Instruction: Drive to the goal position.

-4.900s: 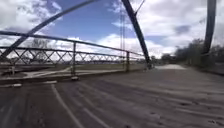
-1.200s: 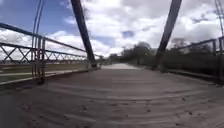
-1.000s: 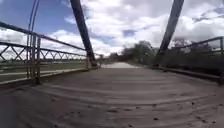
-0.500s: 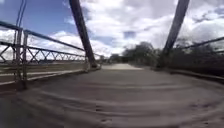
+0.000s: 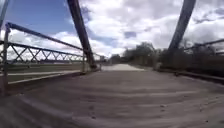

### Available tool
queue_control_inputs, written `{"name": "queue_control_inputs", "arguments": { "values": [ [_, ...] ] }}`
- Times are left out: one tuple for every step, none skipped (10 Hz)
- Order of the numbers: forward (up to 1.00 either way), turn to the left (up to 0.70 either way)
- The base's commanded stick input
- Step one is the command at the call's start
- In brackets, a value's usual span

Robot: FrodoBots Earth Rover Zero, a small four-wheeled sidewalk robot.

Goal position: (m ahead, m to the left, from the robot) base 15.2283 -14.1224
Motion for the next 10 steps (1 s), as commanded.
{"name": "queue_control_inputs", "arguments": {
  "values": [
    [1.0, 0.0],
    [1.0, 0.0],
    [1.0, 0.0],
    [1.0, 0.0],
    [1.0, 0.0],
    [1.0, 0.0],
    [1.0, 0.0],
    [1.0, 0.0],
    [1.0, 0.0],
    [1.0, -0.06]
  ]
}}
